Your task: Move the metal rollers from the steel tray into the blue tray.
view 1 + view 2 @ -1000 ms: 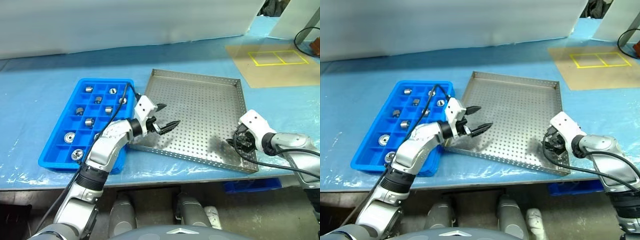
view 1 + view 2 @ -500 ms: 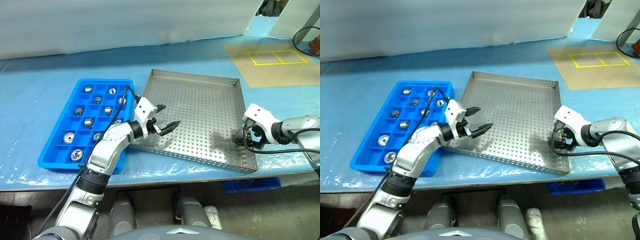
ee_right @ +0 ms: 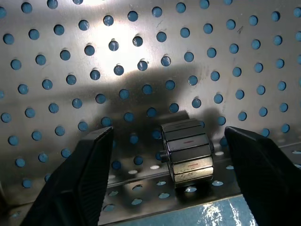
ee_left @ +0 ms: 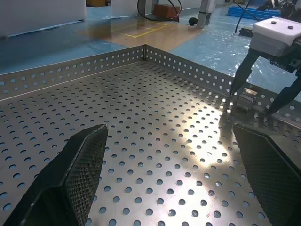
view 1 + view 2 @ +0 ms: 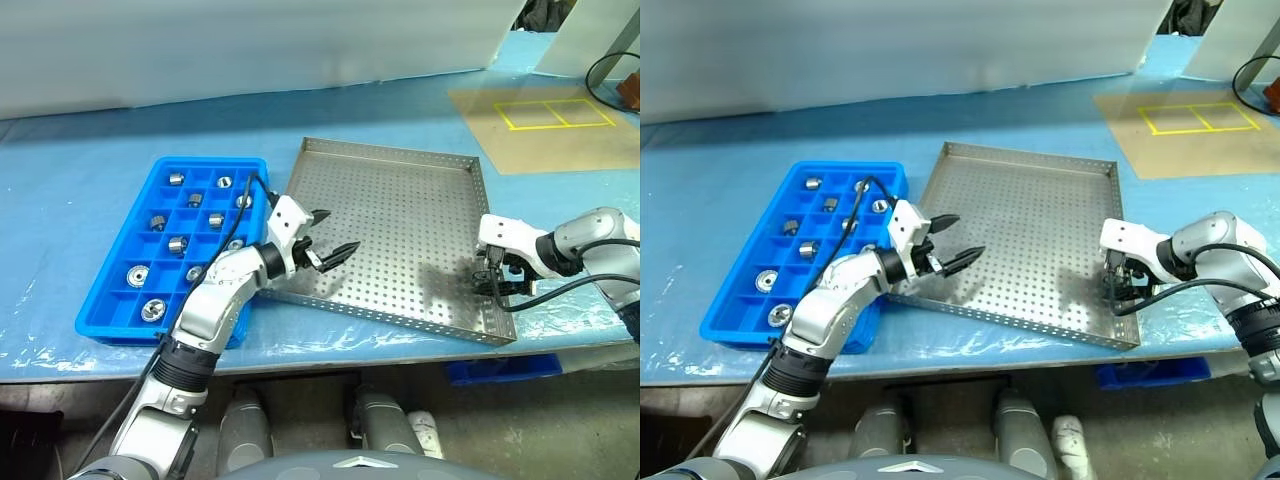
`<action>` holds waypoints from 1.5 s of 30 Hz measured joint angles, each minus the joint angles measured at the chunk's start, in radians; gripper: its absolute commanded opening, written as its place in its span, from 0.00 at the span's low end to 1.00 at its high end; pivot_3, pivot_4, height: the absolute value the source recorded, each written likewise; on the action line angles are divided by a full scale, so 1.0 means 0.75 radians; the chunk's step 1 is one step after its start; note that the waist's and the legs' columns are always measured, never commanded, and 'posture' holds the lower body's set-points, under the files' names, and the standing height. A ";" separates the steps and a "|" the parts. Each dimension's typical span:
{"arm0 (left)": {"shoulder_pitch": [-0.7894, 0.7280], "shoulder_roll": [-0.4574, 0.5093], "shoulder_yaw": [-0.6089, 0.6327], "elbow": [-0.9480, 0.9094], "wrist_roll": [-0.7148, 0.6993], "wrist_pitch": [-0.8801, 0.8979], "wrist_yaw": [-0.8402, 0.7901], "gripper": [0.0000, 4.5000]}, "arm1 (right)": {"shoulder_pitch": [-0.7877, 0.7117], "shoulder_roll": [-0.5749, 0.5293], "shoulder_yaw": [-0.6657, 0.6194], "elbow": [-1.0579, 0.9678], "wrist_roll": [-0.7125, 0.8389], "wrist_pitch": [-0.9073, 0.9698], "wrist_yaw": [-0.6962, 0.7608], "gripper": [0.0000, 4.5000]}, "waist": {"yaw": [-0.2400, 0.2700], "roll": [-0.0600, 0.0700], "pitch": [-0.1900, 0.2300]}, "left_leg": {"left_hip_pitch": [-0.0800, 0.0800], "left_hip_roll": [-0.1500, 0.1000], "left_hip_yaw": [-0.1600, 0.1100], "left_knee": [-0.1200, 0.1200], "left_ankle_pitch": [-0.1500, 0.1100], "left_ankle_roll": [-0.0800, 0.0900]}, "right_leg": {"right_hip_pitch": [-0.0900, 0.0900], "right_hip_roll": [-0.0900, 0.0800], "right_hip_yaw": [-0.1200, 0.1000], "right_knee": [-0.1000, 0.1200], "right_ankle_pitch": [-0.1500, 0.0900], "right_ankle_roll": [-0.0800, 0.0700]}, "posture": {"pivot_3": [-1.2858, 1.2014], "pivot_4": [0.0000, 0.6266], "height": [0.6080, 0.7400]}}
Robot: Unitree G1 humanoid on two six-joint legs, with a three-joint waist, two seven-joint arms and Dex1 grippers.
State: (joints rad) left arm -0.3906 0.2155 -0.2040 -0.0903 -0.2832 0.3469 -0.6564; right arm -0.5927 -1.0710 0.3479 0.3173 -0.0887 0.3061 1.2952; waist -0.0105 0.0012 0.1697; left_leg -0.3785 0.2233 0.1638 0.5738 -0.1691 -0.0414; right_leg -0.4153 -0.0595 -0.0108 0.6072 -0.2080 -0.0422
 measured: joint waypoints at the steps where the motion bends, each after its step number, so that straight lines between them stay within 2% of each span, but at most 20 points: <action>1: 0.000 0.000 0.000 0.000 0.000 0.000 0.002 1.00 | -0.020 0.007 0.007 0.032 -0.017 -0.029 0.007 0.56 | 0.000 0.000 0.000 | 0.000 0.000 0.000 0.000 0.000 0.000 | 0.000 0.000 0.000 0.000 0.000 0.000 | 0.42 0.24 1.00; 5: 0.000 0.004 0.001 -0.002 0.000 0.000 0.008 1.00 | -0.073 0.027 0.020 0.114 -0.066 -0.103 0.043 0.26 | 0.001 0.000 0.000 | -0.002 0.000 0.001 0.002 0.001 0.005 | -0.002 0.000 0.000 0.000 0.000 0.000 | 0.42 0.24 1.00; 10: 0.009 0.023 0.008 -0.017 -0.001 0.003 0.014 1.00 | -0.118 0.064 0.024 0.146 -0.104 -0.132 0.072 0.26 | 0.003 0.000 0.000 | -0.003 0.001 0.002 0.003 0.001 0.006 | -0.003 0.000 0.000 0.001 0.000 0.000 | 0.44 0.24 1.00; 13: 0.030 0.052 0.023 -0.058 -0.002 0.017 0.027 1.00 | -0.183 0.158 -0.009 0.124 -0.048 -0.016 0.099 0.26 | -0.006 0.000 0.000 | -0.002 0.001 0.003 0.003 0.001 0.006 | -0.006 0.001 0.002 0.005 0.001 -0.001 | 0.46 0.24 1.00; 20: 0.159 0.117 0.105 -0.273 -0.020 0.115 0.103 1.00 | -0.325 0.442 -0.104 -0.046 0.149 0.295 0.053 0.26 | 0.025 -0.001 0.001 | -0.003 0.002 0.003 0.003 0.002 0.003 | -0.009 0.000 0.001 0.010 0.000 -0.002 | 0.52 0.24 1.00; 32: 0.549 0.185 0.257 -0.755 -0.101 0.327 0.280 1.00 | -0.469 0.940 -0.183 0.028 0.303 0.316 -0.206 0.26 | 0.148 -0.002 0.002 | -0.007 0.002 0.002 -0.005 0.001 -0.004 | -0.012 0.000 -0.002 0.004 0.000 -0.002 | 0.64 0.24 1.00; 39: 0.815 0.208 0.353 -0.985 -0.174 0.385 0.339 1.00 | -0.443 1.056 -0.162 -0.012 0.422 0.344 -0.108 0.26 | 0.222 -0.003 0.002 | -0.009 0.002 0.000 -0.014 0.002 -0.007 | -0.014 0.000 -0.006 -0.002 -0.001 -0.002 | 0.69 0.24 1.00; 45: 1.031 0.212 0.379 -1.134 -0.218 0.391 0.368 1.00 | -0.329 1.083 -0.005 -0.107 0.435 0.362 -0.044 0.26 | 0.285 -0.002 0.003 | -0.009 0.002 -0.003 -0.016 0.003 -0.009 | -0.014 0.000 -0.007 -0.001 -0.003 0.000 | 0.72 0.24 1.00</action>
State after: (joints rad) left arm 0.3824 0.3748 0.0804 -0.9409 -0.4465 0.6403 -0.3802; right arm -0.8398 -0.2584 0.3440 0.2369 0.2373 0.5775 1.2623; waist 0.2035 -0.0003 0.1721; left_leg -0.3852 0.2249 0.1615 0.5619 -0.1666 -0.0481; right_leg -0.4260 -0.0594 -0.0158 0.6063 -0.2102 -0.0422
